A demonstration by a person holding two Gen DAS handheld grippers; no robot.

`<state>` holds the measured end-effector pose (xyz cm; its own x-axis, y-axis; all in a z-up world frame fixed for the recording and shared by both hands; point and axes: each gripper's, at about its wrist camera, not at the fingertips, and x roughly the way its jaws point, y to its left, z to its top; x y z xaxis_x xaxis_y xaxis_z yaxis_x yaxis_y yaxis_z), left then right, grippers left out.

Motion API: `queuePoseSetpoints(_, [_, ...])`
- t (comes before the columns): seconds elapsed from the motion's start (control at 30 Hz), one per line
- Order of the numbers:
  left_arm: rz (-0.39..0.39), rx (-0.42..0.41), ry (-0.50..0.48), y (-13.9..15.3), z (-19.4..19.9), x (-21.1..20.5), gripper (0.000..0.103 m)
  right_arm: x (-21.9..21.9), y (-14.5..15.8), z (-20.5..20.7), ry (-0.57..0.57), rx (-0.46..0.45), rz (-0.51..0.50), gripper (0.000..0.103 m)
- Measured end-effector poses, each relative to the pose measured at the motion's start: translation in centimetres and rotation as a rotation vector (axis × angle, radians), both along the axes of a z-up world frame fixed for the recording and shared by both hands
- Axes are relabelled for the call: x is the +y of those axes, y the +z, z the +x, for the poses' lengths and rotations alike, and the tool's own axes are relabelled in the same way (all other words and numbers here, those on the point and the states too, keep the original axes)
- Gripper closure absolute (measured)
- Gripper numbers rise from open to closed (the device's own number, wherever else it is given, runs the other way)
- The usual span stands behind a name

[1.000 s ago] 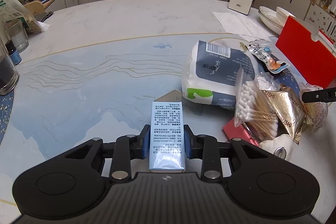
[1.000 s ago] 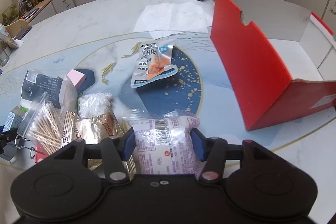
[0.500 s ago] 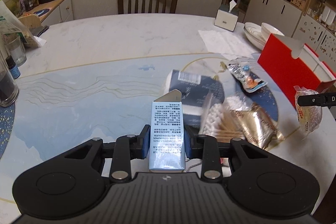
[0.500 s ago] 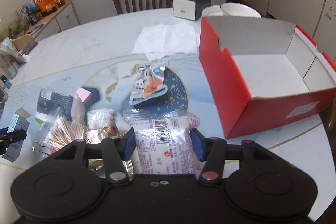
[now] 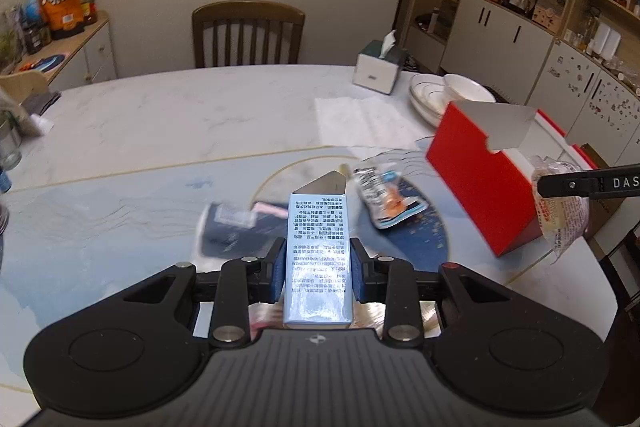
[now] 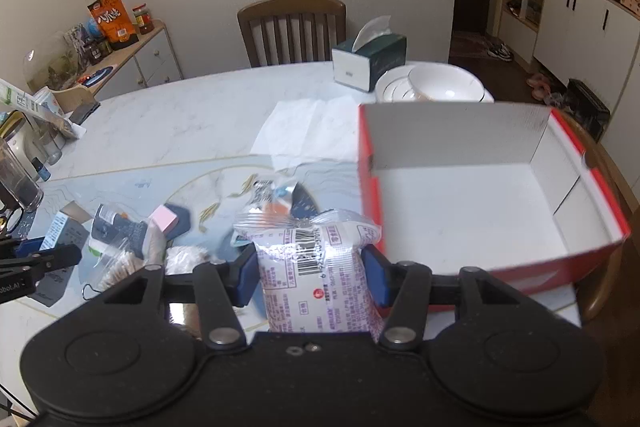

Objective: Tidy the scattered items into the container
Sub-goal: 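Carry the medicine box and snack bag with both tools over the red shoebox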

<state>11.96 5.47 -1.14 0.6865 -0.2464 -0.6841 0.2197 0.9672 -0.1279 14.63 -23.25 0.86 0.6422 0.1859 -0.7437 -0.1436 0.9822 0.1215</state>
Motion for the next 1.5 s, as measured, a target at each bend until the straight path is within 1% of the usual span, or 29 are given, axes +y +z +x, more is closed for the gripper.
queuePoseSetpoints(0.13, [0.0, -0.023, -0.029, 1.1, 0.9, -3.4, 0.073, -2.6, 0.8, 0.8, 0.008, -0.02, -0.002, 0.051])
queuePoseSetpoints(0.3, [0.001, -0.043, -0.069, 2.1, 2.0, -8.0, 0.073, -6.0, 1.1, 1.8, 0.005, -0.035, 0.002, 0.051])
queuePoseSetpoints(0.6, [0.007, -0.061, -0.173, 3.1, 4.4, -16.6, 0.073, -11.3, 0.7, 3.4, -0.003, -0.041, 0.004, 0.051])
queuePoseSetpoints(0.77, [0.019, -0.068, -0.238, 3.1, 5.5, -21.0, 0.073, -13.6, 0.5, 4.2, -0.007, -0.044, 0.002, 0.051])
queuePoseSetpoints(0.93, [0.038, -0.065, -0.291, 2.7, 6.7, -24.8, 0.073, -15.7, 0.2, 5.1, -0.017, -0.052, -0.012, 0.051])
queuePoseSetpoints(1.1, [0.087, -0.074, -0.335, 2.1, 8.1, -27.8, 0.073, -17.4, -0.2, 6.3, -0.029, -0.057, -0.027, 0.051])
queuePoseSetpoints(1.33, [0.154, -0.06, -0.368, 0.6, 10.4, -30.9, 0.073, -18.3, -0.8, 8.0, -0.016, -0.06, -0.048, 0.051])
queuePoseSetpoints(1.43, [0.186, -0.059, -0.383, -0.2, 11.3, -31.9, 0.073, -18.5, -1.7, 9.1, -0.011, -0.042, -0.059, 0.051])
queuePoseSetpoints(1.5, [0.202, -0.048, -0.387, -0.8, 11.9, -32.4, 0.073, -18.5, -2.5, 9.6, 0.009, -0.047, -0.086, 0.051])
